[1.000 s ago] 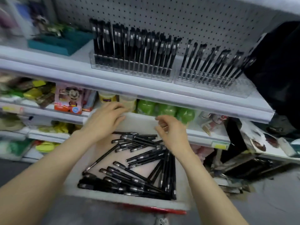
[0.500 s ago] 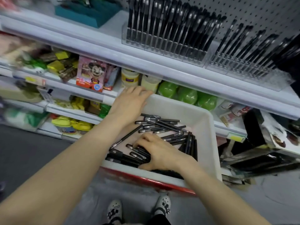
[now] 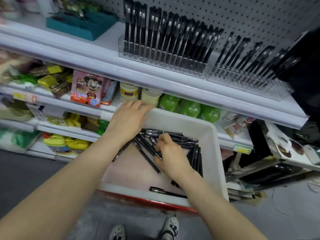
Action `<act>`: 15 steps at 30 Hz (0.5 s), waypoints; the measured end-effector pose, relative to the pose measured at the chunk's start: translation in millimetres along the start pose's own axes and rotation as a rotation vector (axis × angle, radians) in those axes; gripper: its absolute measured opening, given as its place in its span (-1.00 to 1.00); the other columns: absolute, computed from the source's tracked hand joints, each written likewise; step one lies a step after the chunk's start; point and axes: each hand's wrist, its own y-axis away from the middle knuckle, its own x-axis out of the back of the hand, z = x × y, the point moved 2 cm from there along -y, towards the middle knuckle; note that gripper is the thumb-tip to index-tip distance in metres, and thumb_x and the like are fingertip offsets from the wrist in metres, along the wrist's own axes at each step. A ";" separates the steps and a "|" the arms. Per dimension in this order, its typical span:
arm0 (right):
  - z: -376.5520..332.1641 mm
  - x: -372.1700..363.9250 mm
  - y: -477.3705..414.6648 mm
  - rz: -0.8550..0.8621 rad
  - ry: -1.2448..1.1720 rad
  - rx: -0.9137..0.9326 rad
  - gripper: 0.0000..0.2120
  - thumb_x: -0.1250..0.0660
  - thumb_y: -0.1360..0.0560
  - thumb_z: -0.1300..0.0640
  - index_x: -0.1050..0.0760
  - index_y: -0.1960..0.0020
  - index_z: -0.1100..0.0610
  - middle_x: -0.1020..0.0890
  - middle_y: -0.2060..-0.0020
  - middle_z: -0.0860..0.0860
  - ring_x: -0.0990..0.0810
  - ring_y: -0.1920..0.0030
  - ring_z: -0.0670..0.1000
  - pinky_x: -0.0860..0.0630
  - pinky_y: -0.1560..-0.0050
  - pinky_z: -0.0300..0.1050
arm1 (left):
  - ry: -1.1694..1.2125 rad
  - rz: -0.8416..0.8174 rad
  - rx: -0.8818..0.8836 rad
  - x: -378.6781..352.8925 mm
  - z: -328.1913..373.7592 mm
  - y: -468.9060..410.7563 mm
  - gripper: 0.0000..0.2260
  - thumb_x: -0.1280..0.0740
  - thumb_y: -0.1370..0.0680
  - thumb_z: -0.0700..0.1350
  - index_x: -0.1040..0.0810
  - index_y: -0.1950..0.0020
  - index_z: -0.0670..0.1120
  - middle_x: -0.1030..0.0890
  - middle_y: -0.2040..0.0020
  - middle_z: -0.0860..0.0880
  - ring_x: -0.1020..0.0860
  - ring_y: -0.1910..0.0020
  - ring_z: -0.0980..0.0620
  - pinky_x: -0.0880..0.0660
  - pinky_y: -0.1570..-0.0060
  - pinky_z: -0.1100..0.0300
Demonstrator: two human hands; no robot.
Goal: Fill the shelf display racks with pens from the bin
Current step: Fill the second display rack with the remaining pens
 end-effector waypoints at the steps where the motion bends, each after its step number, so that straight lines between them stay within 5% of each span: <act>1: 1.8 2.2 0.3 0.022 0.005 -0.020 -0.84 -0.34 -0.47 0.22 -0.51 -0.03 0.26 -0.38 -0.22 0.07 -0.56 0.07 0.22 -0.42 0.16 -0.02 | 0.001 0.004 -0.001 1.0 0.3 0.1 -0.61 -0.28 -0.58 -0.11 -0.45 -0.41 0.01 -0.53 -0.23 -0.09 -0.45 -0.20 -0.17 -0.36 -0.23 -0.04; 3: 6.7 6.9 1.8 0.087 -0.003 -0.056 -0.88 -0.33 -0.46 0.23 -0.54 0.02 0.23 -0.41 -0.20 0.02 -0.57 0.09 0.18 -0.31 0.22 -0.09 | 0.003 0.008 0.002 2.4 1.4 0.5 -0.62 -0.28 -0.58 -0.12 -0.45 -0.41 0.01 -0.54 -0.22 -0.09 -0.46 -0.20 -0.17 -0.37 -0.22 -0.05; 11: 19.0 34.0 4.9 0.274 -0.259 -0.213 -0.92 -0.40 -0.39 0.07 -0.56 0.13 0.03 -0.51 0.18 -0.13 -0.52 0.25 -0.03 -0.44 0.21 -0.14 | 0.102 0.018 -0.014 4.5 2.3 -0.7 -0.69 -0.20 -0.64 -0.05 -0.50 -0.37 0.03 -0.53 -0.26 -0.04 -0.43 -0.27 -0.10 -0.37 -0.26 0.02; 15: 41.2 57.9 0.1 0.284 -0.624 -0.335 -0.91 -0.44 -0.40 0.13 -0.57 0.24 -0.03 -0.60 0.37 -0.12 -0.53 0.31 -0.15 -0.47 0.19 -0.20 | 0.100 0.019 -0.187 12.8 23.6 -9.4 -0.62 -0.09 -0.63 0.11 -0.63 -0.16 0.00 -0.60 -0.10 0.01 -0.48 -0.16 -0.05 -0.29 -0.16 0.17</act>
